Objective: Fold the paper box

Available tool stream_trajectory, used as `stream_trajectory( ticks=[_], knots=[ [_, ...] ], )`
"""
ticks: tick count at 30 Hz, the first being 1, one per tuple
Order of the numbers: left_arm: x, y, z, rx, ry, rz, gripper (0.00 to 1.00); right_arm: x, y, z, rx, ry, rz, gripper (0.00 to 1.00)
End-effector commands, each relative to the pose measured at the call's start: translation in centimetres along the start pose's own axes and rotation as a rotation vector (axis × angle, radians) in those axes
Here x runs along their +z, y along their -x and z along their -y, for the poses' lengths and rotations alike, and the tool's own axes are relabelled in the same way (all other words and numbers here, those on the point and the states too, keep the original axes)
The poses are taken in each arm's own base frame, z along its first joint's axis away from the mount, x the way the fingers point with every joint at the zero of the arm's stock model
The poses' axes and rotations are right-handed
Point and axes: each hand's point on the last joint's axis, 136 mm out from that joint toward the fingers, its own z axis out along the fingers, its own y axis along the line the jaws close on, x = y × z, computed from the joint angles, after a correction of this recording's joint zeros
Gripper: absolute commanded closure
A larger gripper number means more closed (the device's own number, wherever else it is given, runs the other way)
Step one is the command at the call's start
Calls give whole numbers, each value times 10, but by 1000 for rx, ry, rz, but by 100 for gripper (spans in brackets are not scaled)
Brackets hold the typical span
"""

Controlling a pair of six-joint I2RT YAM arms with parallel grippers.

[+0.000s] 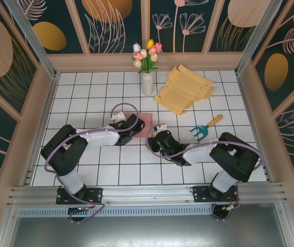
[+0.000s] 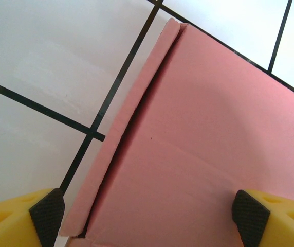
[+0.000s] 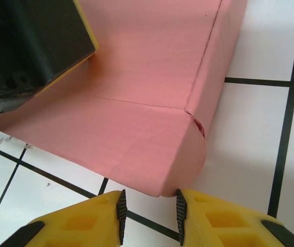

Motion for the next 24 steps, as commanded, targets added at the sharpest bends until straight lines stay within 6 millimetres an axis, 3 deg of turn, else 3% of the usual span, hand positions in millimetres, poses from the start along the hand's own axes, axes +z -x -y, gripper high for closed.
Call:
stream_trajectory(
  ticks=[1, 16, 24],
  knots=[
    [15, -32, -79, 168, 274, -98, 12, -1, 9, -13, -4, 65, 23, 66],
    [22, -33, -84, 200, 313, -87, 12, -4, 16, -12, -2, 79, 42, 62],
    [22, -33, -84, 198, 314, -87, 12, -24, 27, -15, 40, 103, 79, 59]
  ],
)
